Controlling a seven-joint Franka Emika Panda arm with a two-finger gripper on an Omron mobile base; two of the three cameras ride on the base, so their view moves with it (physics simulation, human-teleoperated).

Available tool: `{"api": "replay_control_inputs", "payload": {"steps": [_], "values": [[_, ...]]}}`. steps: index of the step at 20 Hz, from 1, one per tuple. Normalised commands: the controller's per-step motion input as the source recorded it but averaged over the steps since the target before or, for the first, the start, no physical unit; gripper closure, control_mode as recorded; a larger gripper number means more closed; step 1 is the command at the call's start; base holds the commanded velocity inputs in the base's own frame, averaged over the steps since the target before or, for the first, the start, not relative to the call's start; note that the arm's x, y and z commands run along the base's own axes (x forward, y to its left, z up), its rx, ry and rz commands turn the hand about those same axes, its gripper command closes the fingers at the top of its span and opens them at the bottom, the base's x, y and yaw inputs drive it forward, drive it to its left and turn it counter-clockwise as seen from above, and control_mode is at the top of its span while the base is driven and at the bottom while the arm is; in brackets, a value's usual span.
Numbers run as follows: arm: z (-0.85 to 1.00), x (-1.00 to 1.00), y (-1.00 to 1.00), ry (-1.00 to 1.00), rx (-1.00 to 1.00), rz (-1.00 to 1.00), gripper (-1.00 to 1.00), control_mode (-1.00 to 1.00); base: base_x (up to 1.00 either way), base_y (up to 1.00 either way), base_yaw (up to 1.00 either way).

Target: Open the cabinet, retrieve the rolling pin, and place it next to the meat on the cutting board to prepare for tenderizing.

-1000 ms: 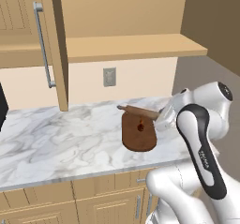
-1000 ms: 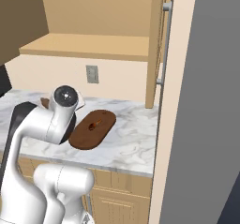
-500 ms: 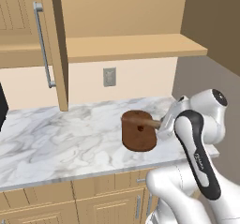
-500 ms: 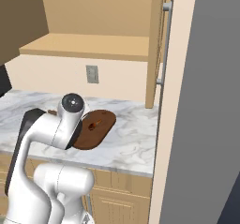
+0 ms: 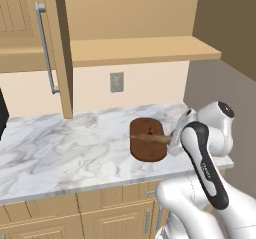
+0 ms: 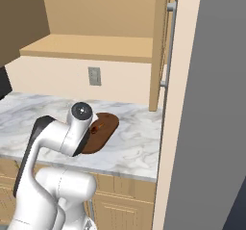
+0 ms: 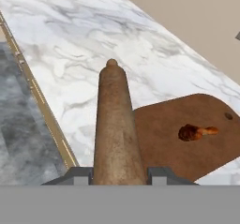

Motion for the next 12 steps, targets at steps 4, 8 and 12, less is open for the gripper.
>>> {"api": "replay_control_inputs", "payload": {"steps": [4,8,12], "values": [[-0.4,0.25,-0.02,0.0,-0.04,0.02,1.0,-1.0,0.0,0.0,0.0],[-0.38,0.28,-0.01,0.0,-0.04,0.02,1.0,-1.0,0.0,0.0,0.0],[-0.34,0.28,-0.02,0.0,-0.02,0.02,1.0,-1.0,0.0,0.0,0.0]]}}
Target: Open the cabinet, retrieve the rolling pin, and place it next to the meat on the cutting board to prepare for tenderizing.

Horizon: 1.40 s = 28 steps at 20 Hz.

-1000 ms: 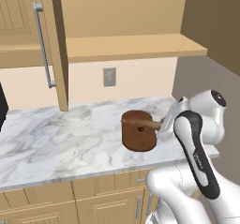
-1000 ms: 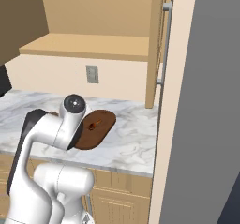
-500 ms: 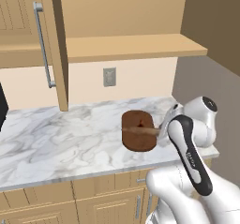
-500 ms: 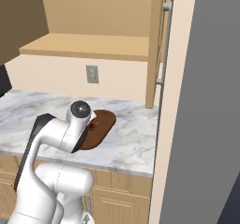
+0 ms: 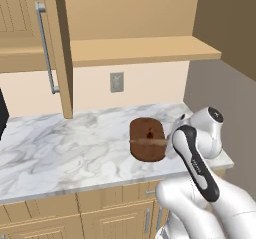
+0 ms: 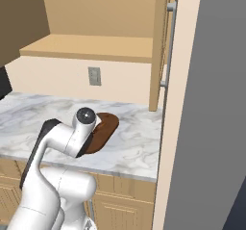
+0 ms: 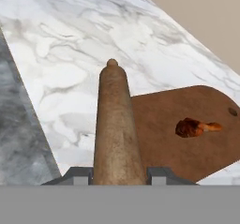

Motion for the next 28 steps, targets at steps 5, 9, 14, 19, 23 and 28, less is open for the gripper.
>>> {"api": "replay_control_inputs", "payload": {"steps": [5,9,14,19,23,28], "values": [[-0.3,0.25,-0.02,0.0,0.0,0.02,1.0,-1.0,0.0,0.0,0.0],[-0.35,0.17,0.0,0.0,0.0,0.02,1.0,-1.0,0.0,0.0,0.0],[-0.4,0.2,0.0,0.0,0.0,0.0,1.0,-1.0,0.0,0.0,0.0],[-0.35,0.21,0.0,0.0,0.0,0.0,1.0,-1.0,0.0,0.0,0.0],[-0.33,0.22,0.0,0.0,0.0,0.0,1.0,-1.0,0.0,0.0,0.0],[-0.32,0.17,0.0,0.0,0.0,0.01,1.0,-1.0,0.0,0.0,0.0]]}}
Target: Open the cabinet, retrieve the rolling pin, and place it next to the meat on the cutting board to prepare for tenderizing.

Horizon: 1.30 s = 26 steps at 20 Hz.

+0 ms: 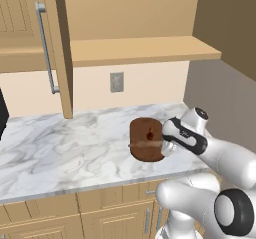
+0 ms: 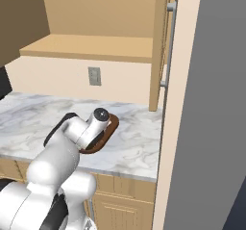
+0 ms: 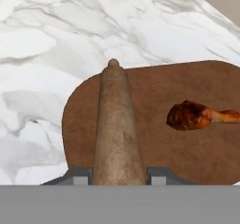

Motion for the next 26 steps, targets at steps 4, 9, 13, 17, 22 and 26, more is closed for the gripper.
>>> {"api": "replay_control_inputs", "payload": {"steps": [4,9,13,17,22,26], "values": [[-0.33,0.17,0.01,0.0,0.0,0.01,1.0,-1.0,0.0,0.0,0.0],[-0.28,0.19,0.0,0.0,0.0,0.0,1.0,-1.0,0.0,0.0,0.0],[-0.25,0.07,0.13,0.0,-0.01,0.0,-1.0,-1.0,0.0,0.0,0.0],[0.01,-0.07,0.15,-0.01,0.0,0.0,-1.0,-1.0,0.0,0.0,0.0],[0.23,-0.06,0.21,0.0,0.0,0.0,-1.0,-1.0,0.0,0.0,0.0],[0.31,-0.06,0.12,0.0,0.0,0.0,-1.0,-1.0,0.0,0.0,0.0]]}}
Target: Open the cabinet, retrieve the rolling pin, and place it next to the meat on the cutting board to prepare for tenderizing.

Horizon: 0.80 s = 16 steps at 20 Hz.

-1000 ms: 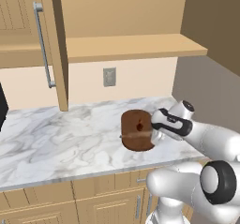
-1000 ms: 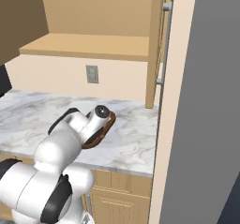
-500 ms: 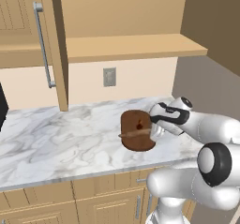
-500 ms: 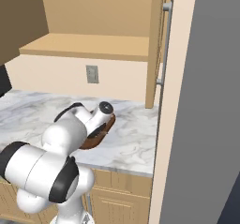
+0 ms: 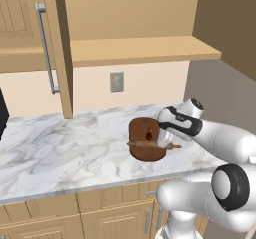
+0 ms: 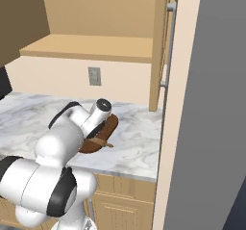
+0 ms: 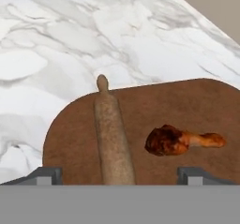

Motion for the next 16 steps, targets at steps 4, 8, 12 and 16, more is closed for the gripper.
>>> {"api": "replay_control_inputs", "payload": {"steps": [4,8,12,16], "values": [[0.4,-0.05,0.1,0.0,0.0,0.0,-1.0,-1.0,0.0,0.0,0.0],[0.38,-0.12,0.13,0.0,0.0,0.0,-1.0,-1.0,0.0,0.0,0.0],[0.4,-0.11,0.21,0.0,0.0,0.0,-1.0,-1.0,0.0,0.0,0.0],[0.37,-0.19,0.25,0.0,0.0,0.0,-1.0,-1.0,0.0,0.0,0.0]]}}
